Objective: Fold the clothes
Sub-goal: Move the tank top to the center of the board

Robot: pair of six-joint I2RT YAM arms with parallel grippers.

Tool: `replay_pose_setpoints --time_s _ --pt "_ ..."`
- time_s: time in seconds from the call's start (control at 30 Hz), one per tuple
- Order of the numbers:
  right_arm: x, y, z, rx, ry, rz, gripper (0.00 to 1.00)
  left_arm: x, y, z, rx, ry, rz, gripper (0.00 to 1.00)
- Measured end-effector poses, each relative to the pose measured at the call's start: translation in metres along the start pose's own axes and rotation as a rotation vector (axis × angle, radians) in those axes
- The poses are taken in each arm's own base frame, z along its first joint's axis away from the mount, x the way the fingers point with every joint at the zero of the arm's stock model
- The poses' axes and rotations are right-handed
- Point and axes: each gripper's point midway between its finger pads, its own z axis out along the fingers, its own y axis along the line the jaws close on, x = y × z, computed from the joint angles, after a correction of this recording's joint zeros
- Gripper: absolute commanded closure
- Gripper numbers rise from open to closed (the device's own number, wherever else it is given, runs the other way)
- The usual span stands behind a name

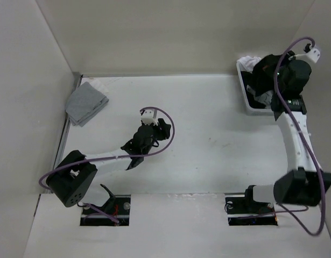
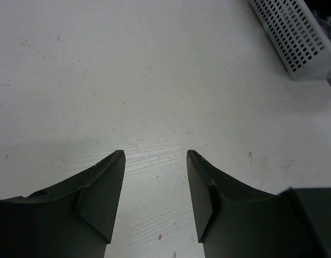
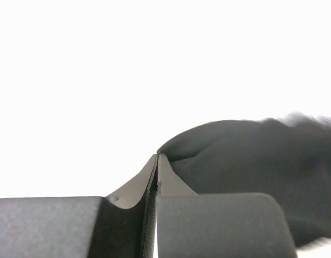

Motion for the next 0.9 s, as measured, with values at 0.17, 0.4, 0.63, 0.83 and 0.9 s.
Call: replay_pose_setpoints --time_s 0.17,0.4,0.63,0.83,0.9 --pt "-0.048 0.149 -0.119 -0.424 -0.088 0.031 0.99 -0.025 0.013 -0.010 -0.033 -0.068 -0.034 0.53" --pt "-0.056 0.222 -0.215 -0.737 -0.071 0.080 0.96 -0.101 0.038 -0.043 -0.100 -0.276 -0.146 0.53" --pt "0.113 0.204 -0.151 -0.663 0.248 0.055 0.96 -0.126 0.080 -0.077 -0.203 -0.370 -0.240 0.53" --pt "0.312 0.146 -0.093 -0.463 0.679 0.010 0.78 -0.104 0.107 -0.075 -0.291 -0.308 -0.266 0.53" --pt "0.336 0.136 -0.075 -0.411 0.730 0.013 0.69 -0.084 0.110 -0.066 -0.308 -0.240 -0.256 0.53"
